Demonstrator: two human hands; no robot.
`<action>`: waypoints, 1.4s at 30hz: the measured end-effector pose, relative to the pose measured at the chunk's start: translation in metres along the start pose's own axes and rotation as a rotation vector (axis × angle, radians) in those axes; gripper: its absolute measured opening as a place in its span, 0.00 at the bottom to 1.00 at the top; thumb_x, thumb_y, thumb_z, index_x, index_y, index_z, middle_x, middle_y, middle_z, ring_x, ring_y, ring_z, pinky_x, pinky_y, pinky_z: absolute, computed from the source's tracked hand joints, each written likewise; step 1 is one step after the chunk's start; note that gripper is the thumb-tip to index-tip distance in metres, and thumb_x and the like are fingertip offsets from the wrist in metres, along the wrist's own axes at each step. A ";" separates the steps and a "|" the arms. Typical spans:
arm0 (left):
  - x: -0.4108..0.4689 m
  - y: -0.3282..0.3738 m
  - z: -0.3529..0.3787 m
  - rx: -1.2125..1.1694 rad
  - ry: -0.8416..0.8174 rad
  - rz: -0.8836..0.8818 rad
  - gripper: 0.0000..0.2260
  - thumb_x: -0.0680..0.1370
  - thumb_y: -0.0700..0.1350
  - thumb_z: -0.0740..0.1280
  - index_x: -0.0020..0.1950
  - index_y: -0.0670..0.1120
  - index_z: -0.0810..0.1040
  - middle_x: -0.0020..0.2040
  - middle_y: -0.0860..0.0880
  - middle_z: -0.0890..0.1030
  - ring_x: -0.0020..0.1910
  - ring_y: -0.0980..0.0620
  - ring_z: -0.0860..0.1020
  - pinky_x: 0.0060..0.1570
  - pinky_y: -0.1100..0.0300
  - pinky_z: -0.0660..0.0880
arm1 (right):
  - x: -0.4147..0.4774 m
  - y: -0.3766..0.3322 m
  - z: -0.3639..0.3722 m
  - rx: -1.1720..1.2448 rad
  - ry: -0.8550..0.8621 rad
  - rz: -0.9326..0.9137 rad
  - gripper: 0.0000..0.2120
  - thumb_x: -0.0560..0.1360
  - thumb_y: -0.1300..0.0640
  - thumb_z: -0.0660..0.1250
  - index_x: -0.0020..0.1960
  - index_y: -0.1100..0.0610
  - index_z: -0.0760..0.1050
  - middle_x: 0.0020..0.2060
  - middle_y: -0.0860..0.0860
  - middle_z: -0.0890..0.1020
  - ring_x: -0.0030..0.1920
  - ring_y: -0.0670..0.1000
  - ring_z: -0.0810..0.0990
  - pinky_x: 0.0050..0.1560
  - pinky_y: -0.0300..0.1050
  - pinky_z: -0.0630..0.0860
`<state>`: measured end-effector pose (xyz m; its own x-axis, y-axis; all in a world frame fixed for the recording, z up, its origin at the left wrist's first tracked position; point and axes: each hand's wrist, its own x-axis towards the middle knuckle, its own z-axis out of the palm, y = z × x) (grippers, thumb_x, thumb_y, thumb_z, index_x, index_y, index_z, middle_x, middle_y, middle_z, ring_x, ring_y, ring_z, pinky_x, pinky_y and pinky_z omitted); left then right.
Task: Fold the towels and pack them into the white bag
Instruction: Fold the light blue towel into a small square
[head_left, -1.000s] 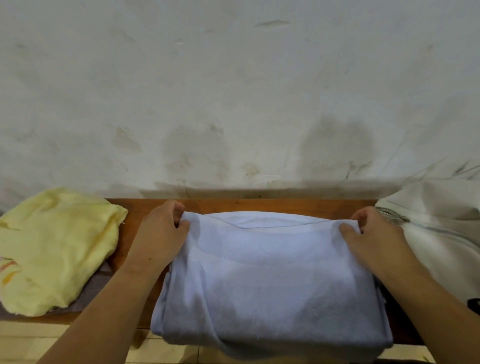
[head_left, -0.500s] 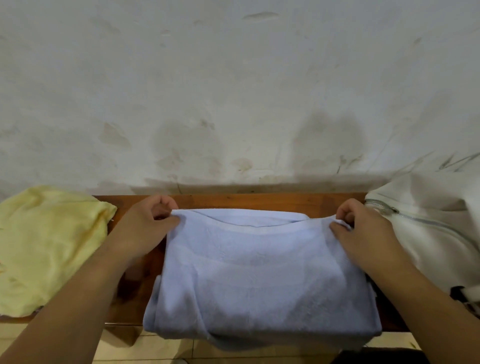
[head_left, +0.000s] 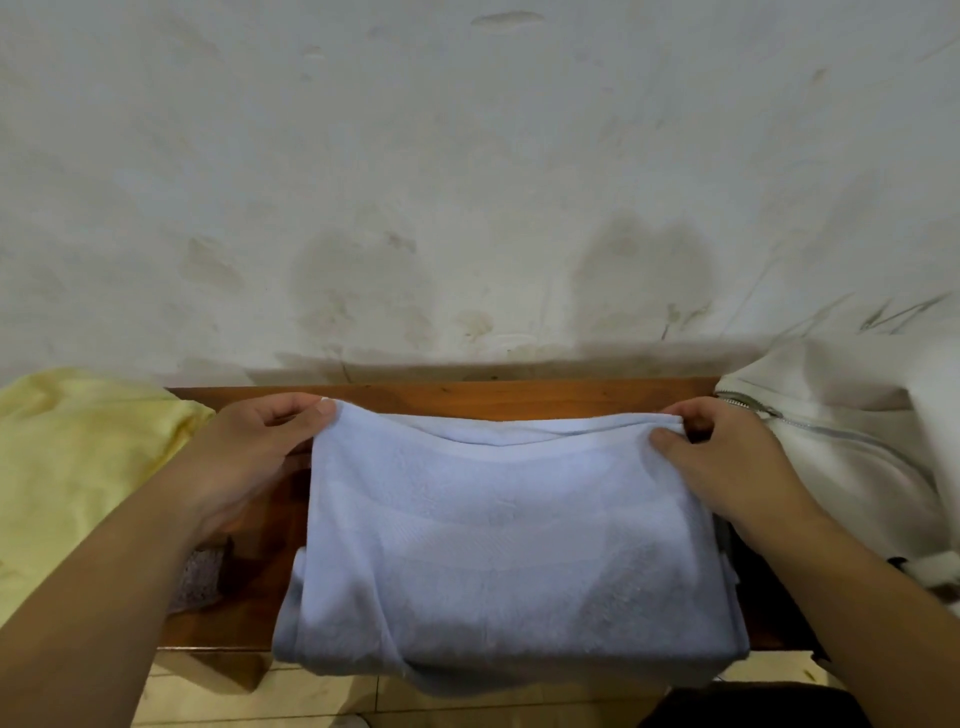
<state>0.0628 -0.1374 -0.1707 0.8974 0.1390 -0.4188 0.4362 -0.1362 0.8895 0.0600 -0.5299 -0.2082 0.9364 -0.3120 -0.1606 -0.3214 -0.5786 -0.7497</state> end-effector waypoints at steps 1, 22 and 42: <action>0.000 0.000 0.000 -0.004 0.010 0.009 0.09 0.79 0.46 0.69 0.54 0.42 0.85 0.51 0.41 0.86 0.51 0.41 0.85 0.53 0.49 0.79 | 0.000 0.000 -0.001 0.012 0.006 0.000 0.05 0.76 0.54 0.73 0.50 0.48 0.81 0.45 0.43 0.84 0.46 0.44 0.80 0.45 0.43 0.75; 0.017 0.002 -0.003 -0.174 0.216 0.084 0.05 0.79 0.41 0.69 0.50 0.45 0.86 0.49 0.44 0.87 0.48 0.49 0.85 0.42 0.60 0.82 | -0.005 -0.012 -0.009 0.230 0.030 -0.030 0.08 0.79 0.49 0.68 0.48 0.49 0.85 0.41 0.44 0.87 0.47 0.49 0.85 0.55 0.57 0.82; -0.135 0.159 -0.066 0.015 0.401 0.681 0.06 0.79 0.47 0.70 0.48 0.52 0.87 0.33 0.49 0.79 0.32 0.54 0.72 0.39 0.55 0.74 | -0.085 -0.165 -0.144 0.391 0.254 -0.395 0.08 0.80 0.53 0.68 0.46 0.53 0.83 0.24 0.50 0.75 0.21 0.55 0.71 0.29 0.45 0.72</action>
<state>0.0065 -0.1134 0.0398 0.8760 0.3631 0.3176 -0.1972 -0.3314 0.9227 0.0130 -0.5164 0.0212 0.8957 -0.3283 0.2999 0.1639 -0.3831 -0.9090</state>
